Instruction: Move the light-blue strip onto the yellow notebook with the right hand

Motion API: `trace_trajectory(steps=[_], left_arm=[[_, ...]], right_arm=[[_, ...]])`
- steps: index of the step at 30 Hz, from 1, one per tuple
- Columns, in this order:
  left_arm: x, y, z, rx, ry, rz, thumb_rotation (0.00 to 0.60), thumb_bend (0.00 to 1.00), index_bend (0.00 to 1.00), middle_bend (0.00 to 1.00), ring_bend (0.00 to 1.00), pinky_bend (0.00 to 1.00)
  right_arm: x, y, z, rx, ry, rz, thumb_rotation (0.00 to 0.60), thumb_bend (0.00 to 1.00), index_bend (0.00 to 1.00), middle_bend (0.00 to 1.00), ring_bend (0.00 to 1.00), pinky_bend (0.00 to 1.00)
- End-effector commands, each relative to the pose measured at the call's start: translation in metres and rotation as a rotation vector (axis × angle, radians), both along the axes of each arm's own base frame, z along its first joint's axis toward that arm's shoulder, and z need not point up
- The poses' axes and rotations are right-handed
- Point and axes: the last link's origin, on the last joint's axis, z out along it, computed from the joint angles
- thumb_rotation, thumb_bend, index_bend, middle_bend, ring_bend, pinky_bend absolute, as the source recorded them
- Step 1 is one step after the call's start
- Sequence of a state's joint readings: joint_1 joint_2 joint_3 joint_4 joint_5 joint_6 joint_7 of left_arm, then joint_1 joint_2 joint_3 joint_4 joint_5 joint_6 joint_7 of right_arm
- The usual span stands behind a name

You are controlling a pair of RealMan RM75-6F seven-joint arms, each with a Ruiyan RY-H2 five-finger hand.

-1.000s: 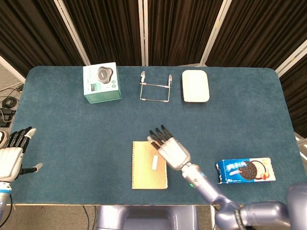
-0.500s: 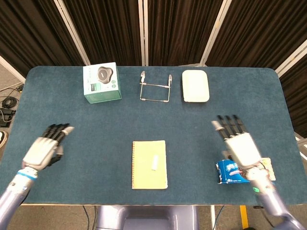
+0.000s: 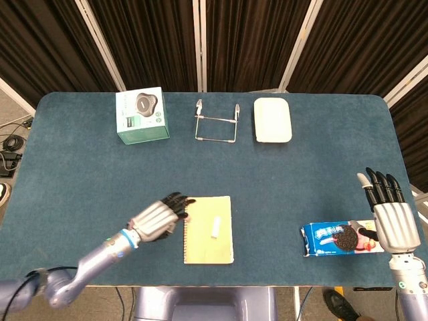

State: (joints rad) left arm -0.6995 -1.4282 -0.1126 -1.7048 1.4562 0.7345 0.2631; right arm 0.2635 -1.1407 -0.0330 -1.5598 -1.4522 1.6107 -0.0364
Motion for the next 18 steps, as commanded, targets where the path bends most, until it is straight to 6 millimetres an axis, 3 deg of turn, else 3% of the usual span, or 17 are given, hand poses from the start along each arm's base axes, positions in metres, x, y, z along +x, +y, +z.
trace_trajectory(steps=[1,13,18], left_arm=[[0.011,0.002,-0.022,-0.02,0.02,-0.022,0.6,1.0,0.31,0.0,0.0,0.0],[0.026,-0.004,-0.061,-0.055,0.042,-0.045,0.6,1.0,0.29,0.0,0.0,0.0],[0.028,-0.007,-0.068,-0.055,0.039,-0.05,0.6,1.0,0.28,0.0,0.0,0.0]], right_arm=[[-0.004,-0.002,0.003,-0.007,-0.009,-0.01,0.6,0.0,0.0,0.0,0.0,0.0],[-0.008,-0.004,0.009,-0.023,-0.03,-0.02,0.6,0.0,0.0,0.0,0.0,0.0],[-0.008,-0.003,0.009,-0.021,-0.032,-0.016,0.6,0.0,0.0,0.0,0.0,0.0]])
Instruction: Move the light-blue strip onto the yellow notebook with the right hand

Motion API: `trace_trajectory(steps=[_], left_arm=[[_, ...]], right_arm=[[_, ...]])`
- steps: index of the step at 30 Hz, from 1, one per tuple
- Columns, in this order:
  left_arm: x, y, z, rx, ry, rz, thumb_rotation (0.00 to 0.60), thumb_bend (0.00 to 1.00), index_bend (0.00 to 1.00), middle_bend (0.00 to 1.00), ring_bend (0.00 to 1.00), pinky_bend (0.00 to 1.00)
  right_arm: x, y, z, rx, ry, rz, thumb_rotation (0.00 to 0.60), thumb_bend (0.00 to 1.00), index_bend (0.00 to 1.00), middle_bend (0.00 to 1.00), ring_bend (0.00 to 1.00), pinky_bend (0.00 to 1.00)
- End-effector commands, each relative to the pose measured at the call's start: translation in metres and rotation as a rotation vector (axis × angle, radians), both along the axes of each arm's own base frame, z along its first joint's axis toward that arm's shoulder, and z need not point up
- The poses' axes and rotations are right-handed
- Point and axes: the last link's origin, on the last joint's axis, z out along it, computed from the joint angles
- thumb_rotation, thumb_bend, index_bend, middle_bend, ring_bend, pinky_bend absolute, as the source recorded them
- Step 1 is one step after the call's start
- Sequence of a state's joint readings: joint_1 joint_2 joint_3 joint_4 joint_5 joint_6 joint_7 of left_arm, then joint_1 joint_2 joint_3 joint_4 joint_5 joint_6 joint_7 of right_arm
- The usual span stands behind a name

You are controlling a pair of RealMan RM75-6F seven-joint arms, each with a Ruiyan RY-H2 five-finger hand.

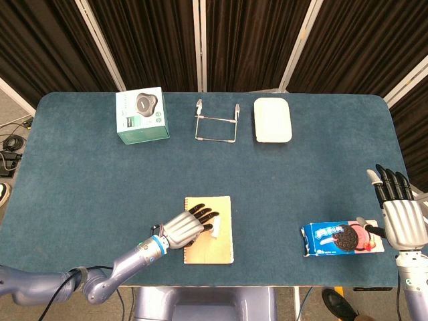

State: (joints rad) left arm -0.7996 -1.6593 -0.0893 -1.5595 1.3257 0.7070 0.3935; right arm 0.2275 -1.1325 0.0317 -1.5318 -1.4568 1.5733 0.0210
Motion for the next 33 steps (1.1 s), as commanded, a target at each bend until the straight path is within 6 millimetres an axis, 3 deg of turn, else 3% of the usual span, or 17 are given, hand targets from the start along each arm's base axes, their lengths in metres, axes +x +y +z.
trace_trajectory(steps=[1,24,33], left_arm=[[0.001,-0.002,-0.003,-0.002,0.002,-0.005,0.6,1.0,0.28,0.0,0.0,0.0],[-0.002,-0.021,-0.021,-0.006,0.042,-0.05,0.6,1.0,0.28,0.0,0.0,0.0],[0.004,-0.02,-0.012,0.047,0.007,-0.078,0.6,1.0,0.28,0.0,0.0,0.0]], right_arm=[[0.0,0.0,0.0,0.002,-0.001,0.002,0.6,0.0,0.0,0.0,0.0,0.0],[0.0,0.001,0.006,-0.011,-0.022,0.01,0.6,0.0,0.0,0.0,0.0,0.0],[0.001,0.001,0.007,-0.011,-0.024,0.013,0.6,0.0,0.0,0.0,0.0,0.0]])
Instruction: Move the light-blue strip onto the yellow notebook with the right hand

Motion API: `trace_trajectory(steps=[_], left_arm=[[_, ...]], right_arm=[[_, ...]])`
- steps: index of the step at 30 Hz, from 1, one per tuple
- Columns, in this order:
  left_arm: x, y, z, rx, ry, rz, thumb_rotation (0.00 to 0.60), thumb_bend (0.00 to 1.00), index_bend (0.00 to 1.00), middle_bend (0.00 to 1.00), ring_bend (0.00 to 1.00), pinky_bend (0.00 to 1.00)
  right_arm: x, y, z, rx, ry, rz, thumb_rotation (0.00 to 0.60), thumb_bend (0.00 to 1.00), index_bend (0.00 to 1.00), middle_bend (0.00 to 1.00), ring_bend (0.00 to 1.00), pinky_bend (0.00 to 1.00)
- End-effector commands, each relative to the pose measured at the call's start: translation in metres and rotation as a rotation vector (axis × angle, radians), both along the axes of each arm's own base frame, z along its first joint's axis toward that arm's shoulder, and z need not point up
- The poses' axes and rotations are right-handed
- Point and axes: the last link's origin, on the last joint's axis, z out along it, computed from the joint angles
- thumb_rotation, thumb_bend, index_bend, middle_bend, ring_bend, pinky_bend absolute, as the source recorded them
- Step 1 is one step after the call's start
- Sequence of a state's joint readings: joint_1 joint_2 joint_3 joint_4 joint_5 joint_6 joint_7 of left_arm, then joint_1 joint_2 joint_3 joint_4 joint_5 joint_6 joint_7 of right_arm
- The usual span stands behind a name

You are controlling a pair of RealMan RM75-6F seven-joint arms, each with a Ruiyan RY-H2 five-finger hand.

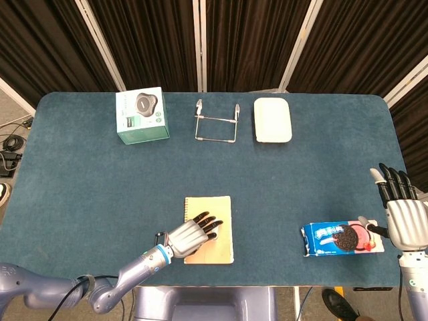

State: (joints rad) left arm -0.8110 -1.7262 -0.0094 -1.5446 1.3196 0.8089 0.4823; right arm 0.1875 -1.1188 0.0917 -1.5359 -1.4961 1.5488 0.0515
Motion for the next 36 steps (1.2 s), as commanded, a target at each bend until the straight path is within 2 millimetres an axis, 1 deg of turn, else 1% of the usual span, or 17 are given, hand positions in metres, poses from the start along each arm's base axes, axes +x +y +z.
trace_trajectory(steps=[1,9,12,17,23,28,36], left_arm=[[0.002,0.0,0.005,0.019,-0.014,-0.02,0.6,1.0,0.29,0.0,0.0,0.0],[0.003,-0.002,0.011,0.045,0.0,-0.081,0.6,1.0,0.31,0.0,0.0,0.0],[0.001,-0.003,0.009,0.055,0.016,-0.099,0.6,1.0,0.31,0.0,0.0,0.0],[-0.009,-0.006,0.002,0.056,0.048,-0.099,0.6,1.0,0.31,0.0,0.0,0.0],[-0.014,-0.007,-0.005,0.058,0.063,-0.095,0.6,1.0,0.31,0.0,0.0,0.0],[-0.014,-0.008,-0.007,0.063,0.058,-0.091,0.6,1.0,0.31,0.0,0.0,0.0],[-0.006,-0.004,-0.004,0.079,0.019,-0.081,0.6,1.0,0.31,0.0,0.0,0.0]], right_arm=[[0.0,0.0,0.0,0.0,-0.001,0.001,0.6,0.0,0.0,0.0,0.0,0.0],[0.001,0.001,0.001,-0.003,-0.003,0.003,0.6,0.0,0.0,0.0,0.0,0.0],[0.001,0.001,0.002,-0.005,-0.004,0.003,0.6,0.0,0.0,0.0,0.0,0.0],[0.0,0.001,0.002,-0.006,-0.004,0.003,0.6,0.0,0.0,0.0,0.0,0.0],[0.0,0.001,0.002,-0.008,-0.005,0.002,0.6,0.0,0.0,0.0,0.0,0.0],[0.0,0.001,0.003,-0.01,-0.006,0.0,0.6,0.0,0.0,0.0,0.0,0.0],[-0.001,0.001,0.004,-0.011,-0.005,-0.001,0.6,0.0,0.0,0.0,0.0,0.0]])
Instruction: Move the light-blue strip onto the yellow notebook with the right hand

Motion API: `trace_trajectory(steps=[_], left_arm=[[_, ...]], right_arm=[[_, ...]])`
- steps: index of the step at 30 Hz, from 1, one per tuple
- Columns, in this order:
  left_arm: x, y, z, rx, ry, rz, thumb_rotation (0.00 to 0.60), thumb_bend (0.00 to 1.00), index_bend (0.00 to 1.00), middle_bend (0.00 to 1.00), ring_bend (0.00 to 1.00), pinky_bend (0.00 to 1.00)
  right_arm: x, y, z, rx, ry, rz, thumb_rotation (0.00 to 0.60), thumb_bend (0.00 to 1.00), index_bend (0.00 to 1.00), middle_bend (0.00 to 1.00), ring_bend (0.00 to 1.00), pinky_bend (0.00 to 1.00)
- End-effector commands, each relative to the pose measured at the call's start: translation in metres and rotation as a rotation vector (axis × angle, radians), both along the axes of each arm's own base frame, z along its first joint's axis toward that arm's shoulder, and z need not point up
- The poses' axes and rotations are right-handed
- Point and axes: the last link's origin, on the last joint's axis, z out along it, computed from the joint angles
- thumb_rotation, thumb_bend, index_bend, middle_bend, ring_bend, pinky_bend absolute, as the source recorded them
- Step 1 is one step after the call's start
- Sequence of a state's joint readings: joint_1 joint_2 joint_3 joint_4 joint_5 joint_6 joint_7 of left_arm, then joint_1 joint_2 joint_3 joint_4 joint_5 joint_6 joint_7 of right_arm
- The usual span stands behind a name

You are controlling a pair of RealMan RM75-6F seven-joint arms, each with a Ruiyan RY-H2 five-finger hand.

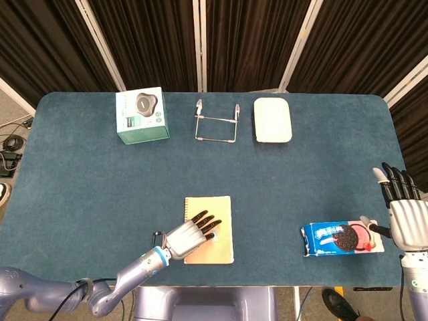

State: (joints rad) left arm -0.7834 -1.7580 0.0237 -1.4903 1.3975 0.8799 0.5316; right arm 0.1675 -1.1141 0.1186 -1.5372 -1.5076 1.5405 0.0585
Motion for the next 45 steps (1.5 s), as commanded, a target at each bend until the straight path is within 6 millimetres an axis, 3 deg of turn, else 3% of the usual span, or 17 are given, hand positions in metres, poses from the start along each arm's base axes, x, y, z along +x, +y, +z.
trace_trajectory(steps=[1,8,17,29,35,40,45], left_arm=[[0.001,0.0,-0.001,-0.005,0.0,0.0,0.6,1.0,0.31,0.0,0.0,0.0],[-0.004,-0.001,-0.009,-0.026,0.022,0.004,0.6,1.0,0.31,0.0,0.0,0.0],[0.004,0.001,-0.003,-0.015,-0.022,-0.001,0.6,1.0,0.31,0.0,0.0,0.0],[0.0,-0.002,-0.008,-0.025,0.0,0.011,0.6,1.0,0.31,0.0,0.0,0.0],[0.01,0.002,0.01,0.007,-0.078,0.011,0.6,1.0,0.3,0.0,0.0,0.0],[0.016,0.013,0.053,0.093,-0.186,0.037,0.6,1.0,0.27,0.0,0.0,0.0],[0.004,0.026,0.092,0.19,-0.23,0.093,0.6,0.99,0.2,0.0,0.0,0.0]], right_arm=[[0.0,0.0,0.0,0.0,0.0,-0.001,0.6,0.0,0.0,0.0,0.0,0.0],[0.0,0.0,0.001,-0.001,-0.001,-0.001,0.6,0.0,0.0,0.0,0.0,0.0],[0.0,0.0,0.001,-0.003,-0.004,-0.001,0.6,0.0,0.0,0.0,0.0,0.0],[-0.001,0.0,0.003,-0.005,-0.007,-0.001,0.6,0.0,0.0,0.0,0.0,0.0],[-0.001,0.001,0.003,-0.001,-0.009,0.001,0.6,0.0,0.0,0.0,0.0,0.0],[-0.001,0.001,0.0,0.009,-0.005,0.0,0.6,0.0,0.0,0.0,0.0,0.0],[0.0,0.001,-0.002,0.012,0.003,-0.001,0.6,0.0,0.0,0.0,0.0,0.0]])
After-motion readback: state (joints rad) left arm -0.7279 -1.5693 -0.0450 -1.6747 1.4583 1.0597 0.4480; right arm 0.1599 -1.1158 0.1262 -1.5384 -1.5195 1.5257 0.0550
